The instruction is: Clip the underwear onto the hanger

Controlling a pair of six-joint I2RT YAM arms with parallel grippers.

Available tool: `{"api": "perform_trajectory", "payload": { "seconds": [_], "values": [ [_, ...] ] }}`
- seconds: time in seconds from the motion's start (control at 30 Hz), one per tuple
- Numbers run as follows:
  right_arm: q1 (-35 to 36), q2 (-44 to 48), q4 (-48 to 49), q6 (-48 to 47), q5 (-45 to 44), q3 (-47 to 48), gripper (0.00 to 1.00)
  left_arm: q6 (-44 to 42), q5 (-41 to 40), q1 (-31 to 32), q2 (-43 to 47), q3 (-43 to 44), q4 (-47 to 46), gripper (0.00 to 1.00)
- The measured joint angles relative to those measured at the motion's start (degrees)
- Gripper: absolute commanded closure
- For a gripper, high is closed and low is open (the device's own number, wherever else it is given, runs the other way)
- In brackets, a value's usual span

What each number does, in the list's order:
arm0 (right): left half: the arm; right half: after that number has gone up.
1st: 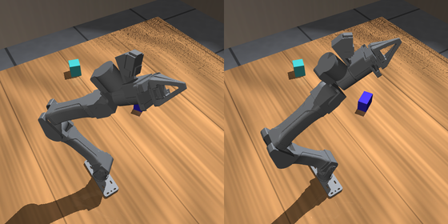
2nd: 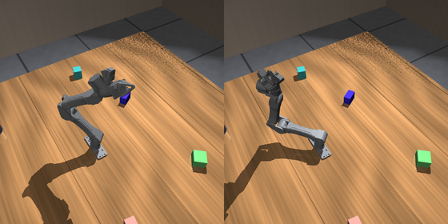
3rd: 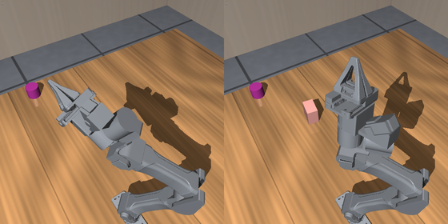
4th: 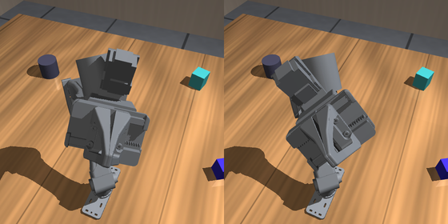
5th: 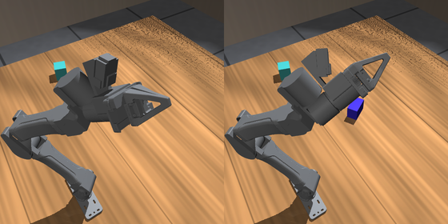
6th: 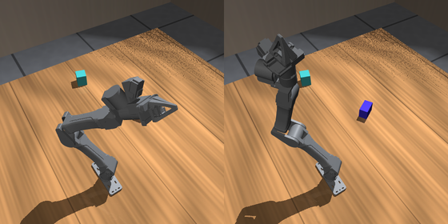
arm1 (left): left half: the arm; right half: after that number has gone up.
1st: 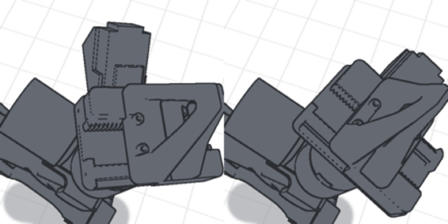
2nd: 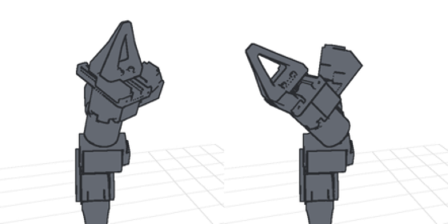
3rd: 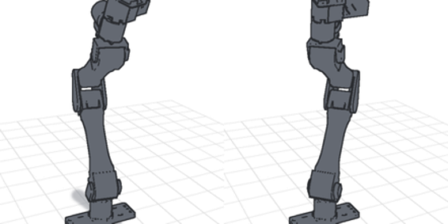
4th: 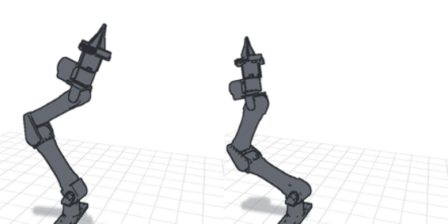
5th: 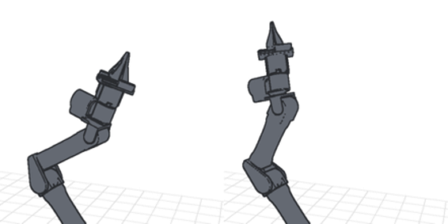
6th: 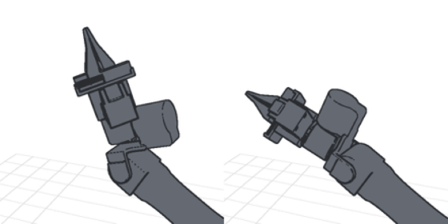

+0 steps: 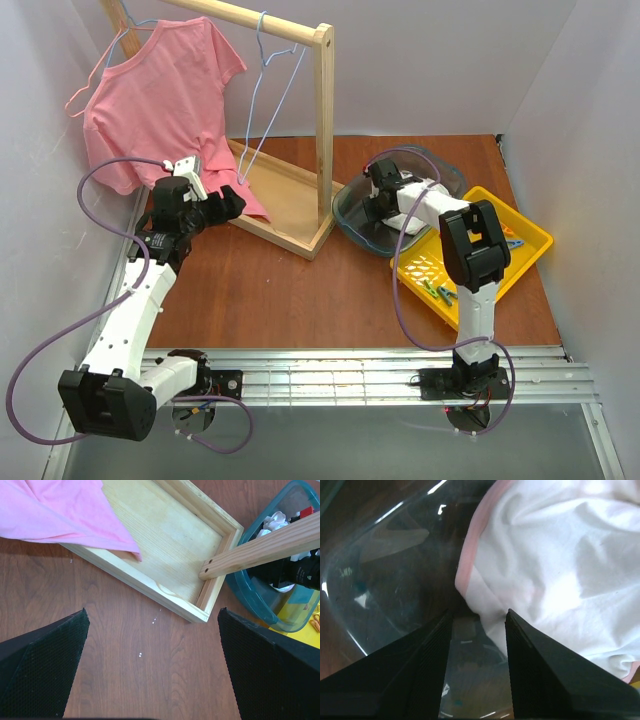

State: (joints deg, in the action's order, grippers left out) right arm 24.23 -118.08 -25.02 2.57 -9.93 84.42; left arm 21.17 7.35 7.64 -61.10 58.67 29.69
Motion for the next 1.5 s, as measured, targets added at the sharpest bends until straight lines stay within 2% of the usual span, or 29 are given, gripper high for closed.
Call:
{"api": "perform_trajectory", "payload": {
  "seconds": [0.13,0.23,0.3,0.33,0.63,0.87,1.1,1.3,1.5],
  "values": [
    [0.0,-0.9,1.2,0.0,-1.3,0.7,0.65,-0.2,0.1,0.0,-0.3,0.4,0.3,0.06],
    [0.0,-1.0,1.9,-0.2,-1.9,0.7,0.78,-0.3,0.1,0.0,-0.4,0.5,0.4,0.06],
    [0.0,-1.2,2.3,-0.4,-2.4,0.7,0.97,-0.4,0.1,0.0,-0.4,0.6,0.4,0.06],
    [0.0,-1.3,2.6,-0.3,-2.6,0.6,0.99,-0.3,0.1,0.0,-0.4,0.7,0.5,0.06],
    [-0.1,2.4,1.3,-0.8,-4.5,-1.7,0.99,-0.3,0.0,0.0,-0.2,0.9,0.7,0.06],
    [-0.3,19.2,-5.9,-1.2,-2.5,-0.2,0.99,-0.1,-0.3,0.0,1.9,0.6,1.6,0.06],
    [1.6,30.8,-17.0,-0.2,3.2,10.0,0.99,0.5,0.2,0.0,5.9,-2.5,1.8,0.07],
    [9.6,34.0,-24.6,1.9,10.8,16.8,0.99,1.4,0.4,0.0,10.0,-2.5,4.3,0.07],
    [22.4,36.0,-29.4,6.7,15.5,17.5,0.99,1.6,-1.5,0.0,13.7,5.3,12.2,0.08]
  ]
}}
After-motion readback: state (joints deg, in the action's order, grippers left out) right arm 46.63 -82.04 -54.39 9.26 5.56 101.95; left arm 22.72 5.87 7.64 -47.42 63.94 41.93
